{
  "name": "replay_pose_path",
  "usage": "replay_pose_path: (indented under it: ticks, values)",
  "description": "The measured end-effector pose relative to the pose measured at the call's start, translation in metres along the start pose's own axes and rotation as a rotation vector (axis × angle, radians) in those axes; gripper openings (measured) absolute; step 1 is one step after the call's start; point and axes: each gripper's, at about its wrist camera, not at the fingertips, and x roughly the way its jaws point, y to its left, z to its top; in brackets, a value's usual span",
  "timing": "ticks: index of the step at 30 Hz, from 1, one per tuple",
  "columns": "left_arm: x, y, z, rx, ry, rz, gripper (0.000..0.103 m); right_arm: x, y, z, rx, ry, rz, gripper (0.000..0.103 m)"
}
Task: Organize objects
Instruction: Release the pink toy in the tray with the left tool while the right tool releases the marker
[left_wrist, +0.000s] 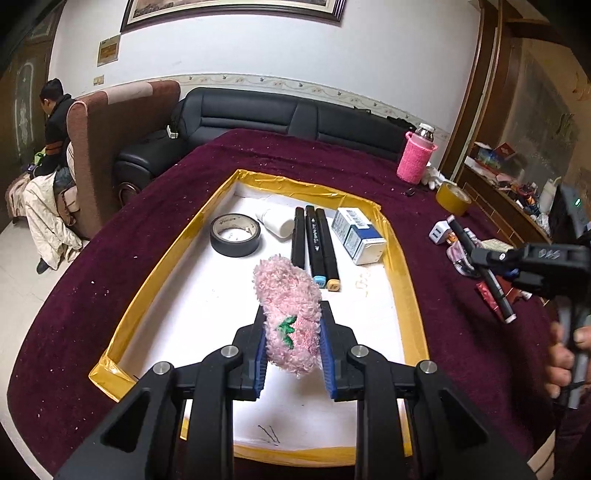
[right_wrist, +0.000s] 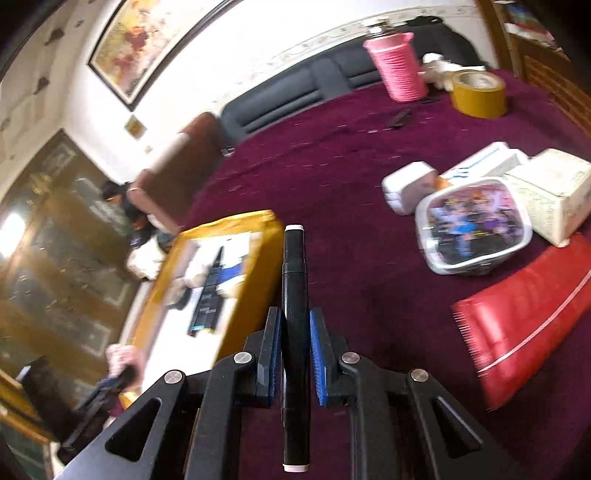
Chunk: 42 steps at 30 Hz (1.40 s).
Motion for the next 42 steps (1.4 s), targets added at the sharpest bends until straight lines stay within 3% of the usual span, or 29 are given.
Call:
replay_pose_path:
  ticks: [5,10,14,18,25,28,34,35,39,41,42]
  values:
    - [0.013,0.0,0.004,0.017,0.037,0.005,0.023,0.026,0.035,-0.011,0.021,0.085,0.129,0.017]
    - [0.028,0.003,0.014,0.031,0.075,0.01,0.023,0.061,0.066,-0.018,0.039,0.157,0.188,0.017]
    - [0.047,0.001,0.018,0.045,0.128,-0.011,0.023,0.091,0.087,-0.021,0.026,0.188,0.155,0.017]
    - [0.061,-0.002,0.017,0.039,0.162,-0.017,0.024,0.113,0.095,-0.022,-0.012,0.187,0.043,0.017]
    - [0.059,0.001,0.015,0.005,0.148,-0.042,0.027,0.126,0.102,-0.019,-0.054,0.172,-0.051,0.018]
    - [0.054,0.002,0.014,0.0,0.135,-0.042,0.035,0.127,0.104,-0.019,-0.069,0.165,-0.069,0.018]
    - [0.042,-0.005,0.014,0.015,0.111,-0.039,0.063,0.119,0.104,-0.024,-0.091,0.144,-0.103,0.018]
    - [0.04,-0.006,0.014,0.016,0.11,-0.036,0.071,0.116,0.105,-0.025,-0.092,0.14,-0.105,0.02]
    - [0.031,-0.013,0.013,0.021,0.099,-0.02,0.08,0.103,0.104,-0.025,-0.1,0.112,-0.095,0.036]
    - [0.027,-0.016,0.013,0.03,0.096,0.0,0.084,0.092,0.105,-0.025,-0.11,0.082,-0.104,0.056]
    - [0.025,-0.018,0.013,0.034,0.092,0.008,0.085,0.086,0.105,-0.025,-0.115,0.063,-0.09,0.059]
